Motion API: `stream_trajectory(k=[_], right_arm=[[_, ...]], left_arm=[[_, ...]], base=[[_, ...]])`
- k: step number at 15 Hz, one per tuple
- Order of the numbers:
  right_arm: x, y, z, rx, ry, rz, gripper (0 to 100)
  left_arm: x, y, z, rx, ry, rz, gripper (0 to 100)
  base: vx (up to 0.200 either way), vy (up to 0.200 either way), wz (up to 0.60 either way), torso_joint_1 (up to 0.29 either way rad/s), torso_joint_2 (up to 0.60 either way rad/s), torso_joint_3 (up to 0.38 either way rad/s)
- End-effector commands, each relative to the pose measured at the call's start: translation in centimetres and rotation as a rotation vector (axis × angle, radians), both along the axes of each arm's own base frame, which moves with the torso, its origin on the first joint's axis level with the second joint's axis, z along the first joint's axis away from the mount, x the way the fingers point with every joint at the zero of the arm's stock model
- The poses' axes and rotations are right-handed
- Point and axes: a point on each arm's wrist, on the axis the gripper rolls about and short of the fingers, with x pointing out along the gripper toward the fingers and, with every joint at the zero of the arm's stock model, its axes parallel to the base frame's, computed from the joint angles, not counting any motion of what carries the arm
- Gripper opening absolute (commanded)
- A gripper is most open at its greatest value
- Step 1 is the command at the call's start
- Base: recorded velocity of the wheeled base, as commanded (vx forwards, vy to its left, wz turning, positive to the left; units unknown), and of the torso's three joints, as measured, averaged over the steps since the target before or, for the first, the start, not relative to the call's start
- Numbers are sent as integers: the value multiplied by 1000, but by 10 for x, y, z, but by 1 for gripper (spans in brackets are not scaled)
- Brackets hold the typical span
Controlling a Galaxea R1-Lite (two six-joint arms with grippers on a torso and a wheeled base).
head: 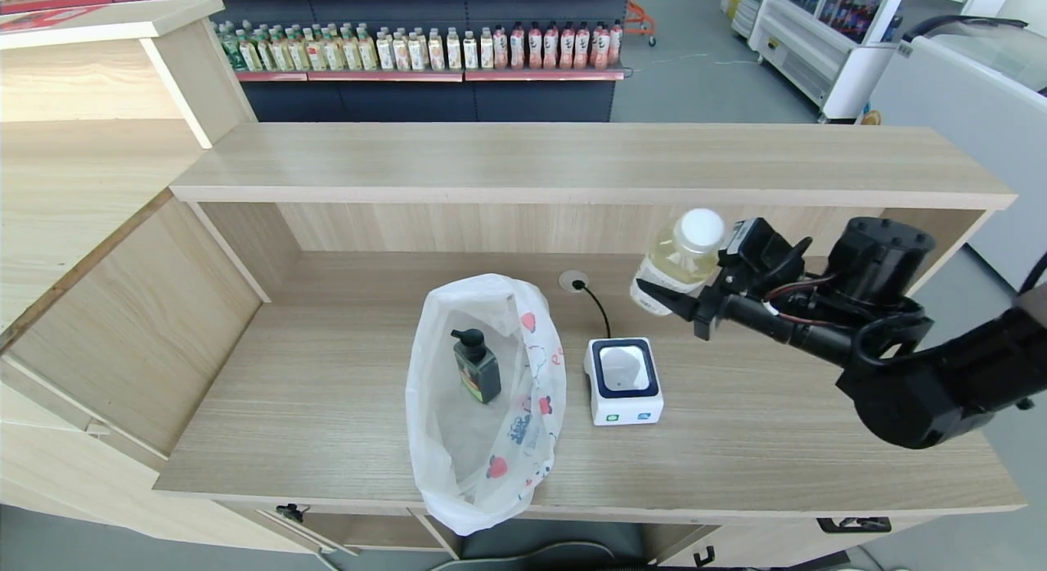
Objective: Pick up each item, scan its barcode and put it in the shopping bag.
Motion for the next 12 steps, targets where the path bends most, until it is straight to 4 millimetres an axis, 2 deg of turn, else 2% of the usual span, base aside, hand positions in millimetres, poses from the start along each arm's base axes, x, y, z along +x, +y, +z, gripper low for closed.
stream_trajectory(k=[1,3,6,9,12], right_arm=[[-27,-23,26,4,-53,-94,0],[-42,-28,20,34,11,-189,0],[-54,-29,12,145,152,-181,0],[-66,-13,19,344,315,-170,0],[-78,-2,23,375,443,-136,0]], left_arm=[[0,0,0,0,0,0,100],[0,0,0,0,0,0,100],[0,0,0,0,0,0,100],[0,0,0,0,0,0,100],[0,0,0,-1,0,0,100]], base=[[0,0,0,0,0,0],[0,0,0,0,0,0],[0,0,0,0,0,0],[0,0,0,0,0,0],[0,200,0,-9,2,-1]])
